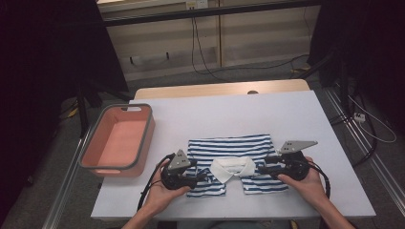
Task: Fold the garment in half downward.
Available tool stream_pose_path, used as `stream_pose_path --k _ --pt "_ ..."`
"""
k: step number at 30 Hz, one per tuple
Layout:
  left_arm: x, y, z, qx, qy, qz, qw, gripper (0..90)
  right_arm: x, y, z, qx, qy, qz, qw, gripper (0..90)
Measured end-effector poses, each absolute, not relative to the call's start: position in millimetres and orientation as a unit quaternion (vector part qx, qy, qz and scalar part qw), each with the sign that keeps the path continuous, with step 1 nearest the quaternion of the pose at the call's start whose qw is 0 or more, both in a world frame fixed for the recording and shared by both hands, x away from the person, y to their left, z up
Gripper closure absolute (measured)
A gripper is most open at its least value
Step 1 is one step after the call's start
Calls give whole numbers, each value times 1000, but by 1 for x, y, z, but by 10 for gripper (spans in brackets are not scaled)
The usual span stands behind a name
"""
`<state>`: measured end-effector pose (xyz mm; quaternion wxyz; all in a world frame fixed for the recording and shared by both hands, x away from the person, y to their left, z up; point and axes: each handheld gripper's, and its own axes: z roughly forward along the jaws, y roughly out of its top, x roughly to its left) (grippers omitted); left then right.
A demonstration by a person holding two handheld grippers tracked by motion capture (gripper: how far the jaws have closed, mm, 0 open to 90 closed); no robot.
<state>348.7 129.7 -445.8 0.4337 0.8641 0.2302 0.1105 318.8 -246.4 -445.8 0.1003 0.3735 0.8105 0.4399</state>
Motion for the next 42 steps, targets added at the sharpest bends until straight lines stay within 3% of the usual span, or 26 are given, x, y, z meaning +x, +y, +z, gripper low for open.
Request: stream_pose_path --k 4,8,20,33,42 --pt "355 130 -436 855 241 105 448 313 320 -242 -433 365 805 456 107 434" --pt "363 119 -430 856 242 105 445 315 329 -233 -429 365 805 455 104 445" --pt "397 86 -428 857 262 97 434 346 359 -207 -428 366 812 446 92 598" --pt "392 76 -443 865 258 31 429 479 365 -197 -447 373 825 421 49 682" --pt "388 83 -442 863 258 8 434 545 355 -206 -441 359 821 443 37 878"
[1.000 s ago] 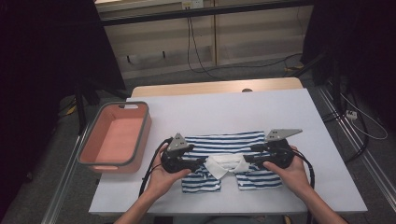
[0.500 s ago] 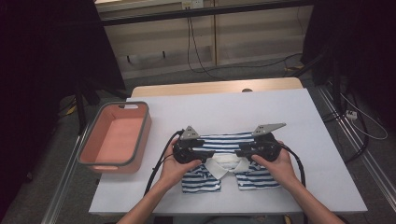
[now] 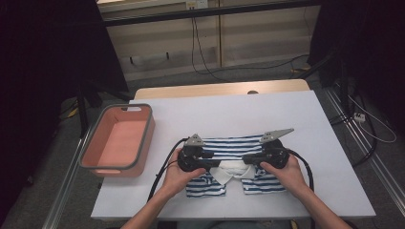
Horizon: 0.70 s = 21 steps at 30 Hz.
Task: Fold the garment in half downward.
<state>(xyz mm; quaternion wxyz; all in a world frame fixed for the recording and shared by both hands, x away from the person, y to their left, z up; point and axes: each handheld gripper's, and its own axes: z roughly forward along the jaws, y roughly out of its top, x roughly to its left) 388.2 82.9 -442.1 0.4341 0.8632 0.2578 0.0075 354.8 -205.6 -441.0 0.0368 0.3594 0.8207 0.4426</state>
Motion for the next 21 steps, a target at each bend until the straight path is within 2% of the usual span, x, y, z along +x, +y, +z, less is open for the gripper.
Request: stream_pose_path --k 21 --pt "391 81 -444 854 258 -28 451 527 339 -210 -422 329 813 475 67 892"
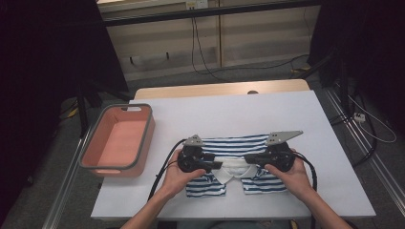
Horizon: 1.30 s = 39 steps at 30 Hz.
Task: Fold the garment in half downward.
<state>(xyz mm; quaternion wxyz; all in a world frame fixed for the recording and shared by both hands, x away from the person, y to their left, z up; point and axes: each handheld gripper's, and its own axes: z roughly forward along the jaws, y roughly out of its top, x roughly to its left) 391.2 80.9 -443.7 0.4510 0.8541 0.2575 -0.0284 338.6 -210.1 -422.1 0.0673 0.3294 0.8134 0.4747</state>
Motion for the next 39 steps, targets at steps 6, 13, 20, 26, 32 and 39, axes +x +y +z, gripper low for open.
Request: stream_pose_path --k 6,13,20,26,32,39 --pt "392 79 -442 862 237 -28 448 803 346 -211 -421 336 810 474 78 893" --pt "392 83 -433 861 235 -5 451 848 350 -211 -420 340 808 474 83 894" --pt "401 78 -430 858 231 56 455 851 363 -212 -422 354 800 477 89 894" --pt "388 77 -427 861 208 74 458 851 354 -213 -419 345 802 480 89 894" --pt "370 83 -422 861 187 68 467 849 335 -213 -417 332 805 486 82 892" --pt "351 89 -421 864 171 60 470 846 318 -212 -416 318 811 485 78 886"
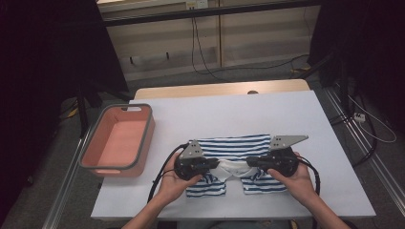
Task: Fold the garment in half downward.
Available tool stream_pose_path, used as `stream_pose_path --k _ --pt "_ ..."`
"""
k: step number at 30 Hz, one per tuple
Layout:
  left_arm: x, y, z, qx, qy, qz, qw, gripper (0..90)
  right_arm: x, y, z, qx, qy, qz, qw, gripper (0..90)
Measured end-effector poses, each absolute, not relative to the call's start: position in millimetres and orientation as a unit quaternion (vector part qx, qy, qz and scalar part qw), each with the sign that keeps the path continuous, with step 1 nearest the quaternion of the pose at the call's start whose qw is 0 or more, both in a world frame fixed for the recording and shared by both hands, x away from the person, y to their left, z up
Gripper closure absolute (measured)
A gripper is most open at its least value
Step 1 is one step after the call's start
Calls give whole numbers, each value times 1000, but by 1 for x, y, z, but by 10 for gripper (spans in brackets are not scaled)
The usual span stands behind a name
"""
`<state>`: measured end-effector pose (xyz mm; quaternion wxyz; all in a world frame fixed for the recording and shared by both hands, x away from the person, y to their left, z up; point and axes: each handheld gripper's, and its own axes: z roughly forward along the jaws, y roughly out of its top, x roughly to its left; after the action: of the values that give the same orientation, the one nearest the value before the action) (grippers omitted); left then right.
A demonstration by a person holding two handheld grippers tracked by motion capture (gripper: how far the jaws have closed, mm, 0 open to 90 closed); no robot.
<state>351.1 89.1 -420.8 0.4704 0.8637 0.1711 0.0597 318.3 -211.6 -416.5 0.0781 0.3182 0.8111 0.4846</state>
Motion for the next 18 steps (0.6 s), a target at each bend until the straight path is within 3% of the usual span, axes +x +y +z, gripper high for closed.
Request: stream_pose_path --k 18 --pt "317 90 -435 894 126 29 429 845 282 -215 -435 307 834 457 41 878"
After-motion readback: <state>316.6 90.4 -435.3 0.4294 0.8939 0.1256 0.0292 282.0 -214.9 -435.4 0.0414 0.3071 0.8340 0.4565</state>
